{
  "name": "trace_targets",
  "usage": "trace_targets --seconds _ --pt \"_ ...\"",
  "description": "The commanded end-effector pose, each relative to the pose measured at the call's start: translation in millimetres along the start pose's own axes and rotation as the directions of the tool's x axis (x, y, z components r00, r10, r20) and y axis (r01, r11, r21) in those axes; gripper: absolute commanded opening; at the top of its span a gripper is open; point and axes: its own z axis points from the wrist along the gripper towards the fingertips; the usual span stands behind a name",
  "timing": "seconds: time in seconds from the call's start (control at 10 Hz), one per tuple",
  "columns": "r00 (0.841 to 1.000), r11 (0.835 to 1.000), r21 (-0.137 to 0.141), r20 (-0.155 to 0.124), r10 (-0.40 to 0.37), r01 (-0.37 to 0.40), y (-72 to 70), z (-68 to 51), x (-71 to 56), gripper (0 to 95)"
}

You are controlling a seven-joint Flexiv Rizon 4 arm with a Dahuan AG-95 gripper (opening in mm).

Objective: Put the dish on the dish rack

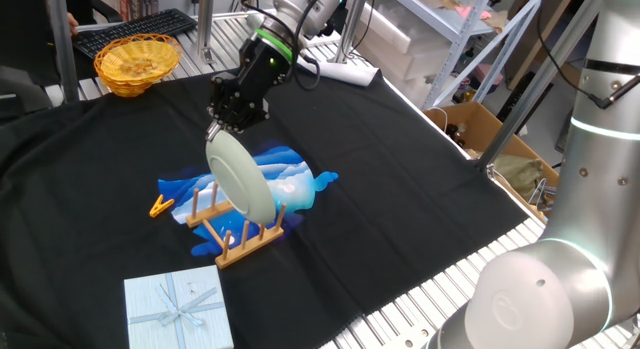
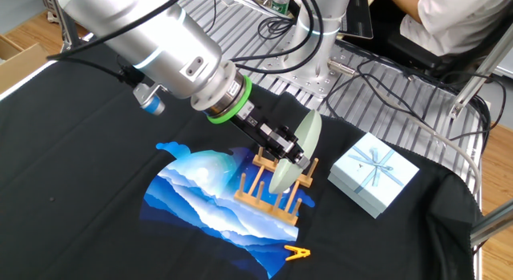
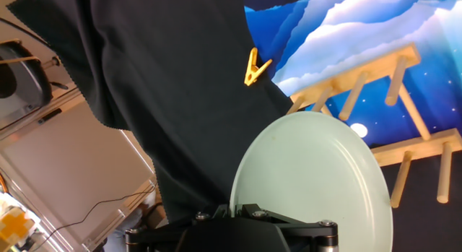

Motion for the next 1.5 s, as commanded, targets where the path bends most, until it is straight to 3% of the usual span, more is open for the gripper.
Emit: trace_targets --seconds 0.1,0.8,1.5 --pt "1.0 1.0 0.0 0.001 0.001 -0.001 0.6 0.3 -0.7 0.0" --pt "1.0 1.0 0.002 -0.002 0.004 -0.004 6.5 -5.8 -7.7 0.0" --pt "1.0 1.0 -0.021 -0.013 0.0 0.0 2.9 -5.1 -14.8 0.0"
